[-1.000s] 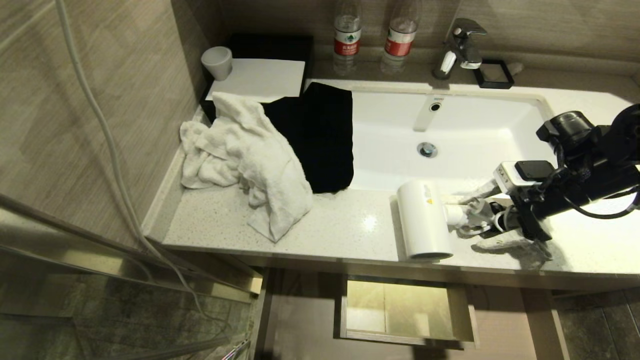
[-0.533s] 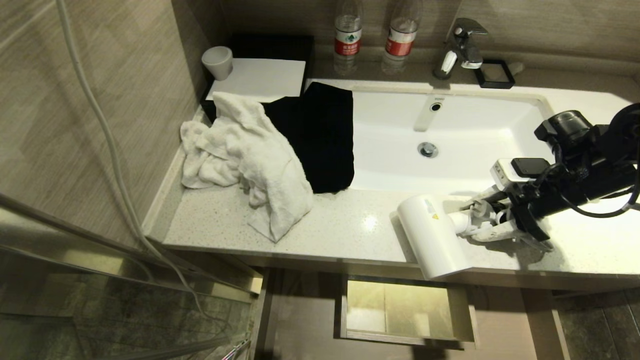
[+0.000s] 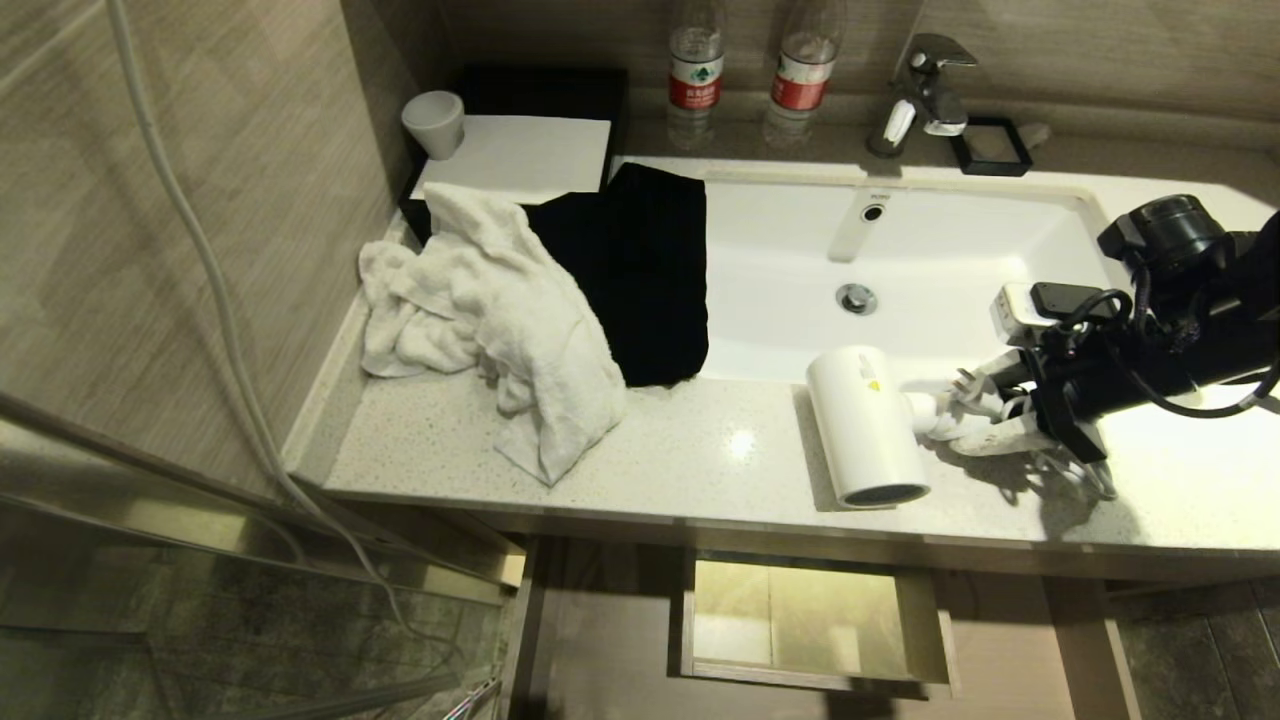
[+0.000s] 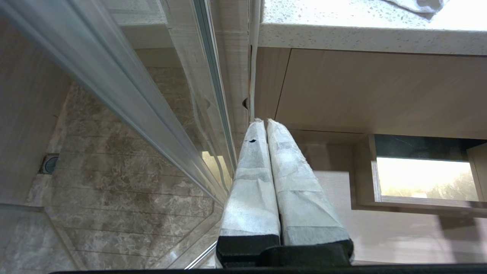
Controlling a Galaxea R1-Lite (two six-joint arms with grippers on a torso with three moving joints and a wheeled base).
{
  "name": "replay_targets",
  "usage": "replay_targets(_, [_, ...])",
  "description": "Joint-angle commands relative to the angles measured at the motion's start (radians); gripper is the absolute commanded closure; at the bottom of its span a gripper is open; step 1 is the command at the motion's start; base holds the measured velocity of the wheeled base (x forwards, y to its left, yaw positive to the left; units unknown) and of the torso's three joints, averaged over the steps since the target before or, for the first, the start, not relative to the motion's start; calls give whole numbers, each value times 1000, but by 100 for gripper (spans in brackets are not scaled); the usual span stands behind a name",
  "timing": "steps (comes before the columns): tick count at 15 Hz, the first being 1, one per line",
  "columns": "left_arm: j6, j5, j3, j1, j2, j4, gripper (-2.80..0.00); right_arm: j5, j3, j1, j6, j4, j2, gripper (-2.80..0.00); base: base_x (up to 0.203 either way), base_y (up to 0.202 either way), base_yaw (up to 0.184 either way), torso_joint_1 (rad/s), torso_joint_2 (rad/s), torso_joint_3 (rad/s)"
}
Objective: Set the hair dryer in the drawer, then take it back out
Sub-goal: Pick up the hairdryer, then put it into the drawer
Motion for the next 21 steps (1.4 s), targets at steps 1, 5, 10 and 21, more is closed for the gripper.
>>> replay_targets(1, [0, 0, 2, 0, -2, 0, 0, 8, 11, 0, -3, 3, -42, 0, 0, 0, 0, 0, 0, 0])
replay_targets(5, [0, 0, 0, 0, -2, 0, 0, 10, 51, 0, 5, 5, -91, 0, 0, 0, 0, 0, 0, 0])
replay_targets(10, [0, 0, 1, 0, 0, 0, 0, 10, 146, 2, 11, 12, -172, 0, 0, 0, 0, 0, 0, 0])
replay_targets(21, [0, 0, 1, 0, -2, 0, 0, 11, 259, 2, 12, 14, -313, 0, 0, 0, 0, -140, 100, -41])
